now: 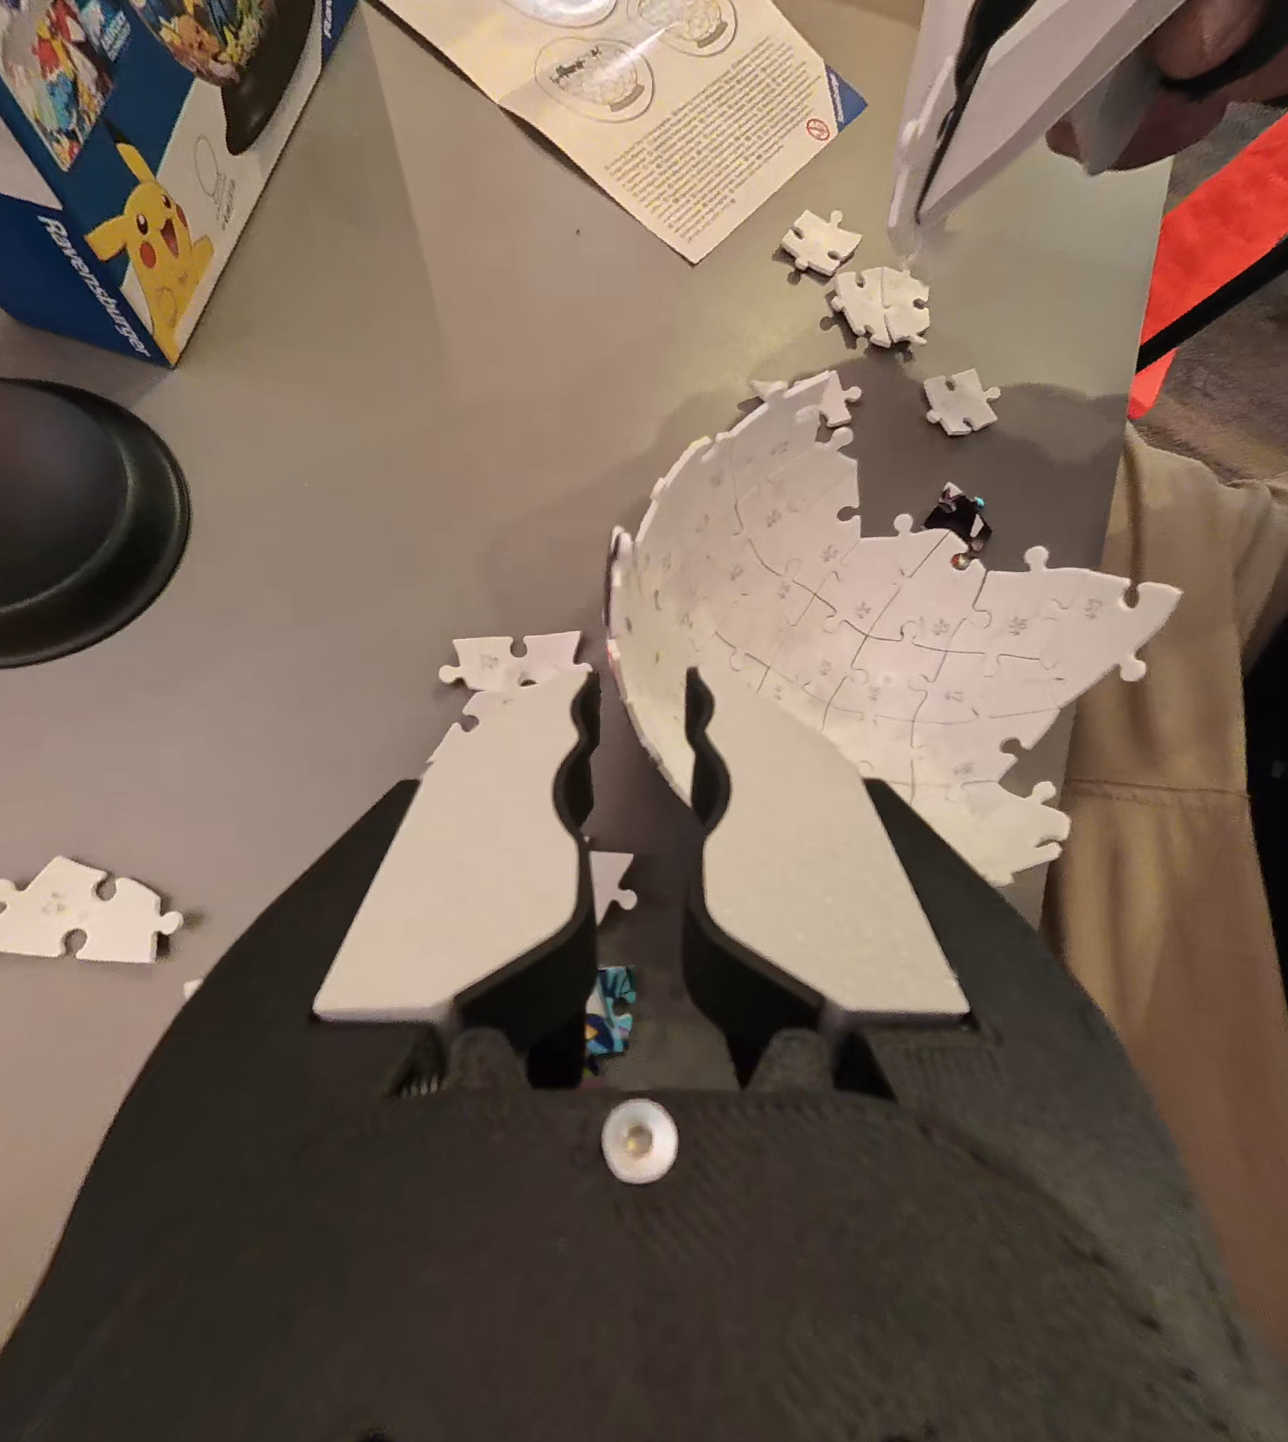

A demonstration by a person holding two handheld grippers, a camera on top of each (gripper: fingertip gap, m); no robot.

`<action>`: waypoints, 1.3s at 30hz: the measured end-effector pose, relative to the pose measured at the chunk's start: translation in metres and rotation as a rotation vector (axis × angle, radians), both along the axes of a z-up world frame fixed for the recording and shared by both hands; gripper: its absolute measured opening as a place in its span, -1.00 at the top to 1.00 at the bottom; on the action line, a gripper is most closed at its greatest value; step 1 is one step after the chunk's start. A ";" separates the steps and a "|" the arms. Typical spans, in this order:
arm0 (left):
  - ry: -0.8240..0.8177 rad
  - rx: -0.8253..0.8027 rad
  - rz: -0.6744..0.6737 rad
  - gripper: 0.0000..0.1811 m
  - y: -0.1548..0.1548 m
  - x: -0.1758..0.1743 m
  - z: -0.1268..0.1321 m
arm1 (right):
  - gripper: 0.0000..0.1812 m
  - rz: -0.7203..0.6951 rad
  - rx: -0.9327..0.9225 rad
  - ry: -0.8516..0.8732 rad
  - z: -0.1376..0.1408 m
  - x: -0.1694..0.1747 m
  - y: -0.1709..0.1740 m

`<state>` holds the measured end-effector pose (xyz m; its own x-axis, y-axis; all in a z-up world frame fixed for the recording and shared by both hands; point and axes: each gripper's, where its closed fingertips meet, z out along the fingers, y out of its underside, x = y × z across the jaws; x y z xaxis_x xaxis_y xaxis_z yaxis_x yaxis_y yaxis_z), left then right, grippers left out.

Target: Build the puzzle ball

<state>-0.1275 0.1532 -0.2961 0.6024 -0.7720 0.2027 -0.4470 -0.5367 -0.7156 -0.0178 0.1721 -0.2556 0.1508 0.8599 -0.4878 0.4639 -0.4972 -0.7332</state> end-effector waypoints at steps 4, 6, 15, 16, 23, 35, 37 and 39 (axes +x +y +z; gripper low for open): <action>-0.005 -0.012 0.013 0.80 -0.004 0.004 -0.001 | 1.00 0.001 0.000 -0.011 -0.004 -0.001 -0.001; -0.011 -0.014 0.030 0.81 -0.007 0.006 -0.003 | 1.00 0.004 0.000 -0.016 -0.006 -0.001 -0.002; -0.012 0.001 0.059 0.67 -0.010 0.008 -0.001 | 1.00 0.014 0.009 -0.040 -0.010 -0.001 -0.004; -0.014 0.002 0.068 0.64 -0.009 0.008 -0.002 | 1.00 0.015 0.013 -0.044 -0.011 -0.001 -0.004; -0.002 0.007 0.060 0.59 -0.006 0.010 -0.009 | 1.00 0.023 0.039 -0.084 -0.016 0.001 -0.006; 0.000 0.017 0.059 0.73 -0.014 0.016 -0.005 | 1.00 0.011 0.041 -0.095 -0.019 0.006 -0.004; 0.001 0.004 0.070 0.74 -0.021 0.016 -0.005 | 1.00 0.012 0.037 -0.097 -0.021 0.007 -0.003; 0.019 -0.006 0.086 0.72 -0.027 0.014 -0.008 | 0.99 0.013 0.032 -0.098 -0.023 0.008 -0.003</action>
